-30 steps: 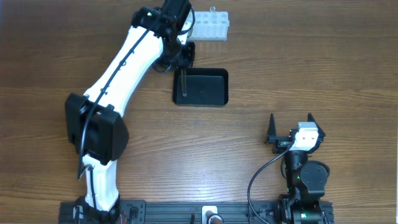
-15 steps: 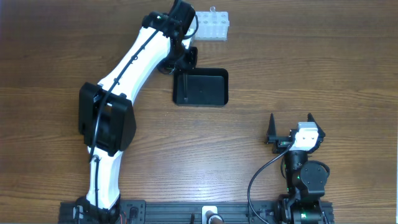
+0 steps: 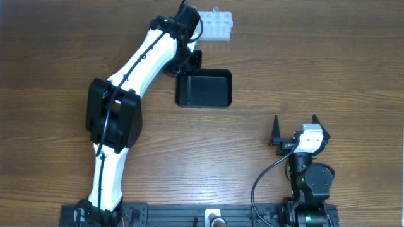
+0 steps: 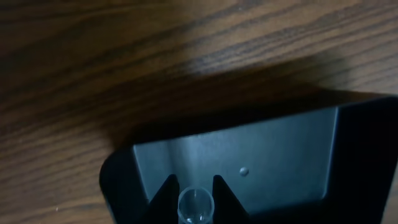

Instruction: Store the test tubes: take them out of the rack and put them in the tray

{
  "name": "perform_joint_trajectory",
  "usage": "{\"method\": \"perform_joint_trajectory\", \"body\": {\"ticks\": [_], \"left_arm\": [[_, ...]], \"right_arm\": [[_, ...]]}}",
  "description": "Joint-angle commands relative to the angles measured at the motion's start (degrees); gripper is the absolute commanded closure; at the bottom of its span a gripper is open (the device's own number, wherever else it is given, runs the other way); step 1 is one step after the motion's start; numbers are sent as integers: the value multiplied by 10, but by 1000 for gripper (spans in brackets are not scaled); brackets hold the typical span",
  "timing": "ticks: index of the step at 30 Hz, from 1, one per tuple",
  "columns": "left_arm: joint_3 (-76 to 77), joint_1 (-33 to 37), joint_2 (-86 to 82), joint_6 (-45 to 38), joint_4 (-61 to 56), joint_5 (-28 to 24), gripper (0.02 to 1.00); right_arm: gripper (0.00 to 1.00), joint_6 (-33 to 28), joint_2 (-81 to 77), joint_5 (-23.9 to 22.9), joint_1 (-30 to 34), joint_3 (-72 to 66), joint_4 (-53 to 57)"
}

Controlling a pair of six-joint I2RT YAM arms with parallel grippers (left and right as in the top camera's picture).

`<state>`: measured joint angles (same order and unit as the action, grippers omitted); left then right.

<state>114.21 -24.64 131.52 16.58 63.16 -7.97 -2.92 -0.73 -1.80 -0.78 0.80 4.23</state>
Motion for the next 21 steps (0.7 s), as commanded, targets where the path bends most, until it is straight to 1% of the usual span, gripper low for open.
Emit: {"method": "perform_joint_trajectory", "body": {"ticks": [1, 14, 16, 19, 21], "left_arm": [[5, 0, 29, 6, -9, 3, 936], [5, 0, 46, 6, -17, 3, 893], [5, 0, 47, 6, -19, 3, 853], [5, 0, 47, 6, -26, 3, 763], [5, 0, 47, 6, -26, 3, 728]], "right_arm": [[7, 5, 5, 5, 4, -5, 0], [9, 5, 5, 5, 4, -5, 0], [7, 5, 5, 5, 4, -5, 0], [9, 5, 5, 5, 4, -5, 0], [7, 5, 5, 5, 4, -5, 0]]}}
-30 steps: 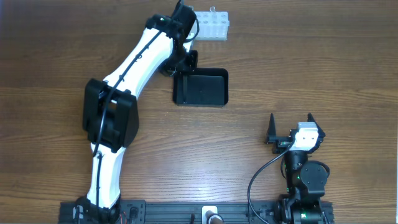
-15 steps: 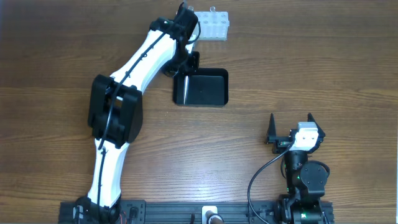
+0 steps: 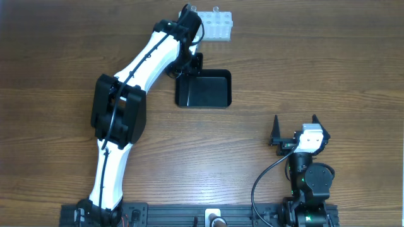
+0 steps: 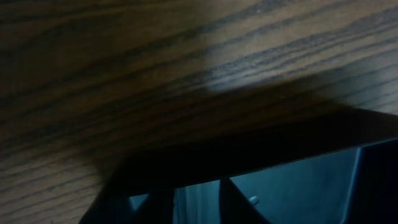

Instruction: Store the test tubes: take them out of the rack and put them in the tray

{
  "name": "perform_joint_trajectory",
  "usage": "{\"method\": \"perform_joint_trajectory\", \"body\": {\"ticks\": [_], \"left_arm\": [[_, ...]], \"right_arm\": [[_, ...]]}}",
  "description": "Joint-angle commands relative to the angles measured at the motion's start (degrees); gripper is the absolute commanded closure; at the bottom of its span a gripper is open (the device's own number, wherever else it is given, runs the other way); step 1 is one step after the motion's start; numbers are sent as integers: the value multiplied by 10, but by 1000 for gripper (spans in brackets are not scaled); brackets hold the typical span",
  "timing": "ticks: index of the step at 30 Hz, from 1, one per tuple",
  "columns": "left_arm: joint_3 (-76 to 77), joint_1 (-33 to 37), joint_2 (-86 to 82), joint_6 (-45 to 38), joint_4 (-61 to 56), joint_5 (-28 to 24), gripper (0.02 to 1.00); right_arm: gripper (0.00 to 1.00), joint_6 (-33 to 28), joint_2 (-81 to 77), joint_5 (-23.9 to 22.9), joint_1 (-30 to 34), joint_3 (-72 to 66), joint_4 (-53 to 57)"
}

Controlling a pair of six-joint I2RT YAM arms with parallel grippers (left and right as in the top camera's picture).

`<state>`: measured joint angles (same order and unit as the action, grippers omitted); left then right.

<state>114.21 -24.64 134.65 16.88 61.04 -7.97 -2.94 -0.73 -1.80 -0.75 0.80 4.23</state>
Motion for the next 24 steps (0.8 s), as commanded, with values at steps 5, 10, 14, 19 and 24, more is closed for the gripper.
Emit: {"method": "perform_joint_trajectory", "body": {"ticks": [5, 10, 14, 19, 24], "left_arm": [[6, 0, 9, 3, -4, 1, 722], [6, 0, -45, 3, -4, -1, 724], [6, 0, -122, 3, -5, 12, 645], [5, 1, -200, 3, -12, 56, 397], [5, 2, -267, 3, -15, 116, 25]], "right_arm": [[7, 5, 5, 5, 4, -5, 0], [9, 5, 5, 5, 4, -5, 0], [9, 5, 5, 5, 4, -5, 0], [9, 5, 5, 5, 4, -5, 0], [9, 5, 5, 5, 4, -5, 0]]}}
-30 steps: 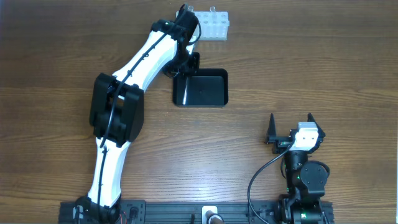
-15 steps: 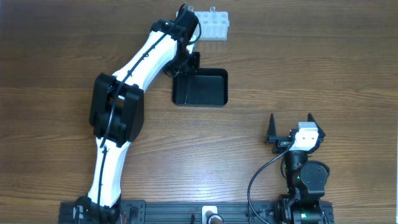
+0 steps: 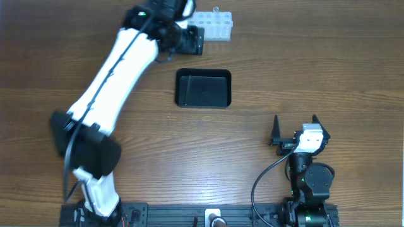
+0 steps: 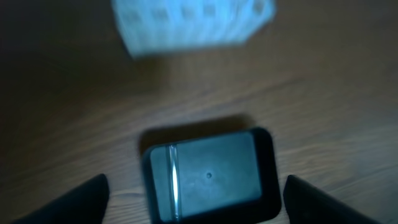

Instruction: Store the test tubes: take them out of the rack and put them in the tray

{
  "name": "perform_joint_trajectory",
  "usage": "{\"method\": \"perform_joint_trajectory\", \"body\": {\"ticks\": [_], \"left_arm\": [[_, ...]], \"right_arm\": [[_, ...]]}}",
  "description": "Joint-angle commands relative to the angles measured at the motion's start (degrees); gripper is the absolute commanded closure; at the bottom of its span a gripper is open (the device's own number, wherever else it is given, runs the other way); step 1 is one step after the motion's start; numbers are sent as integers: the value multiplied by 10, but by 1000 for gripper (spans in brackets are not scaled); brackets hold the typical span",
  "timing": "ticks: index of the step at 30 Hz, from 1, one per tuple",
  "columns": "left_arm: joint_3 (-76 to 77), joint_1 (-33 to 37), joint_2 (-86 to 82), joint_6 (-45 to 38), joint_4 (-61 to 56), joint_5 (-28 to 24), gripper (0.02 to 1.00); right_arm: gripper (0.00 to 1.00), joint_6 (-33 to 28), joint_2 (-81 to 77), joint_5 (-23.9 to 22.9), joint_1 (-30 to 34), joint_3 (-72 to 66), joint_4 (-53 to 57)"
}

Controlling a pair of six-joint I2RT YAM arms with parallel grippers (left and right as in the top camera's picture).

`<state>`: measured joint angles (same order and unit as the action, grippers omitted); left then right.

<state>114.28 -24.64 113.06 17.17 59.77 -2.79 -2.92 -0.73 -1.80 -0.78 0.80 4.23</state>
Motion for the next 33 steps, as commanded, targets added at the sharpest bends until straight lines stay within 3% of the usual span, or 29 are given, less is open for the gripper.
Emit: {"method": "perform_joint_trajectory", "body": {"ticks": [1, 6, 21, 33], "left_arm": [[4, 2, -64, 0, -5, 75, 20], [-5, 2, -113, 0, -18, 100, 23], [-6, 17, -74, -4, -101, 100, 23], [249, 17, 168, -35, -77, 99, 20]], "right_arm": [[9, 5, 5, 5, 4, -5, 0], [9, 5, 5, 5, 4, -5, 0], [9, 5, 5, 5, 4, -5, 0], [7, 5, 5, 5, 4, -5, 0]]}}
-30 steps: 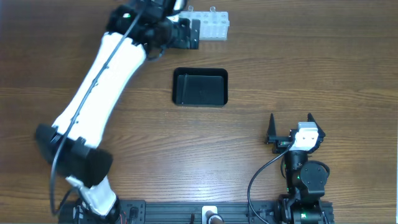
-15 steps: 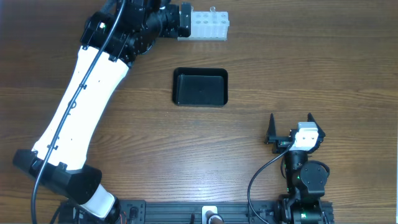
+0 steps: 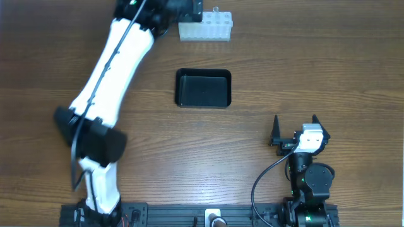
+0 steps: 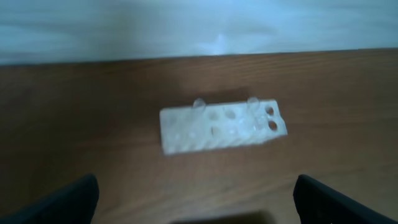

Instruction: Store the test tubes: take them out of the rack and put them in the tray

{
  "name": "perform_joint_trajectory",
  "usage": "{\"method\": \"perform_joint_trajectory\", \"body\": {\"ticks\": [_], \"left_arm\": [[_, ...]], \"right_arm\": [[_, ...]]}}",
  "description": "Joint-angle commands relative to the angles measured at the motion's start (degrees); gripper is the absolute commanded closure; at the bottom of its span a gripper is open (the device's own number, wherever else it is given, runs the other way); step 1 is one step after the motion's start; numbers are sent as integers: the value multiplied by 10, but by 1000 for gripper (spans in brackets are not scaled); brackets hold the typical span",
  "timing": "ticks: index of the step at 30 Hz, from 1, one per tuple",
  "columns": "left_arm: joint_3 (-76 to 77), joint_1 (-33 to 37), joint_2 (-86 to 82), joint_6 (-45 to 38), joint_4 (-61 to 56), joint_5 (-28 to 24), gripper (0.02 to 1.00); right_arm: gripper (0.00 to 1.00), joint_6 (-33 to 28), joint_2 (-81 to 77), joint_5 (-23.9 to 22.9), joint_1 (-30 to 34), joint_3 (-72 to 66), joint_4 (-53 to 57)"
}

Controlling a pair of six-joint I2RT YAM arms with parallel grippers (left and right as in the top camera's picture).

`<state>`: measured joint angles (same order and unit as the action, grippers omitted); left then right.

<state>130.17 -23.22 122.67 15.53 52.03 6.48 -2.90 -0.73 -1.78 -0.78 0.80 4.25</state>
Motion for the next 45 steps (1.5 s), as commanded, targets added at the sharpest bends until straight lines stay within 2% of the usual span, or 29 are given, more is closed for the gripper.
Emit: {"method": "perform_joint_trajectory", "body": {"ticks": [1, 20, 45], "left_arm": [[112, 4, 100, -18, -2, 7, 20], [174, 12, 253, -18, -26, -6, 38], [179, 16, 274, -18, -73, -6, 110]], "right_arm": [[7, 5, 5, 5, 4, -5, 0], [7, 5, 5, 5, 4, -5, 0], [7, 5, 5, 5, 4, -5, 0]]}}
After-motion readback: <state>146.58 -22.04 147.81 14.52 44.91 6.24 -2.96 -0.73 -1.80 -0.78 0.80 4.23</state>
